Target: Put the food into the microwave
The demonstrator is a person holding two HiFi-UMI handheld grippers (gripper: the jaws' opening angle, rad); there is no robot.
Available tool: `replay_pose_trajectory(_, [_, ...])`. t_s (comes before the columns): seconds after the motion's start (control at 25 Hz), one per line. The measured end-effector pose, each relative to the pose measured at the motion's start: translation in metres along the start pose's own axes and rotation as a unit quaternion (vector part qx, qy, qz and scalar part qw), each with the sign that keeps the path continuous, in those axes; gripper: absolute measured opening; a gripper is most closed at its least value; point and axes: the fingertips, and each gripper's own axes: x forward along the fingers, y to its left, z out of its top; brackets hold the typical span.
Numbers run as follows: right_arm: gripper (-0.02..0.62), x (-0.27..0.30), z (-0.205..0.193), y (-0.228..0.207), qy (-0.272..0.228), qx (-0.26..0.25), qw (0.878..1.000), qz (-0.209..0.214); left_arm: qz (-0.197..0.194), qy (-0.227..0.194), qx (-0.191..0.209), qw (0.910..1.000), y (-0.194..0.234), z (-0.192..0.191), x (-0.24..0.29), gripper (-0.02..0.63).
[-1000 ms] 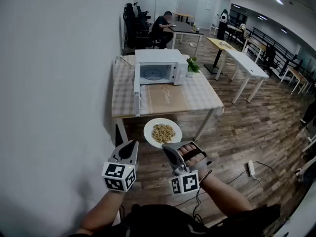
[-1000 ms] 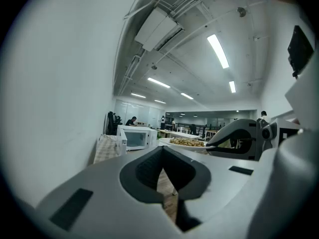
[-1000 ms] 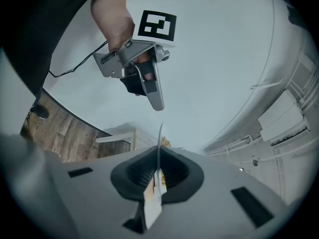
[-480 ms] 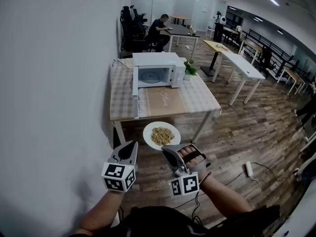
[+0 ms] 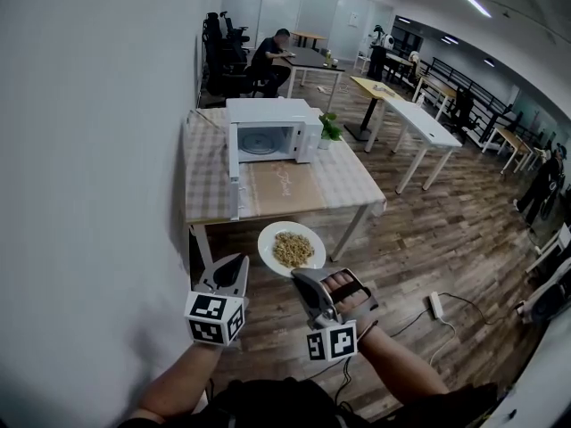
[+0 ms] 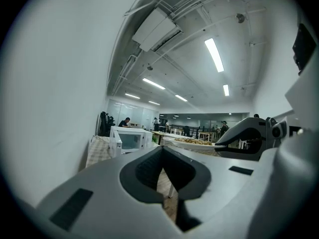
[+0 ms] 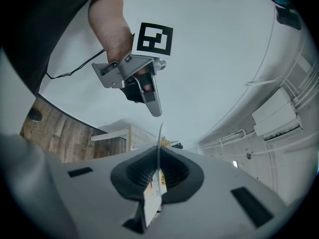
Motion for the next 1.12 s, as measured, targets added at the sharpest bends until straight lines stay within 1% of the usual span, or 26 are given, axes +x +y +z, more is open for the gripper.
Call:
replay_pose_trajectory(0.2, [0.020, 0.007, 0.002, 0.003, 0.019, 0.013, 1.000, -0.009, -0.003, -0.006, -0.007, 1.0000, 0.016, -0.002, 0.012, 0.009])
replay_pose_trajectory(0.32, [0.020, 0.014, 0.002, 0.005, 0.017, 0.011, 1.000, -0.005, 0.007, -0.009, -0.020, 0.9997, 0.027, -0.004, 0.015, 0.009])
replay_pose_trajectory(0.4, [0.020, 0.020, -0.003, 0.006, 0.012, 0.009, 1.000, -0.003, 0.007, -0.009, -0.021, 0.9997, 0.028, -0.009, 0.018, 0.009])
replay_pose_trajectory(0.56, [0.020, 0.039, -0.016, 0.004, 0.000, 0.015, 1.000, -0.001, 0.015, -0.004, -0.021, 0.9997, 0.038, -0.014, 0.032, 0.009])
replay_pose_trajectory(0.68, [0.020, 0.052, -0.025, -0.001, -0.019, 0.015, 1.000, 0.004, 0.027, -0.002, -0.020, 0.9994, 0.044, -0.009, 0.043, 0.009])
replay_pose_trajectory(0.84, [0.020, 0.073, -0.046, -0.016, -0.043, 0.017, 0.999, 0.003, 0.026, -0.001, -0.009, 0.9996, 0.045, 0.001, 0.071, 0.009])
replay_pose_trajectory(0.96, [0.020, 0.088, -0.062, -0.025, -0.048, 0.014, 0.999, 0.003, 0.021, -0.002, -0.001, 0.9998, 0.046, 0.008, 0.090, 0.009])
replay_pose_trajectory(1.12, [0.020, 0.104, -0.086, -0.038, -0.051, 0.006, 0.999, 0.004, 0.035, -0.002, -0.005, 0.9994, 0.050, 0.010, 0.110, 0.009])
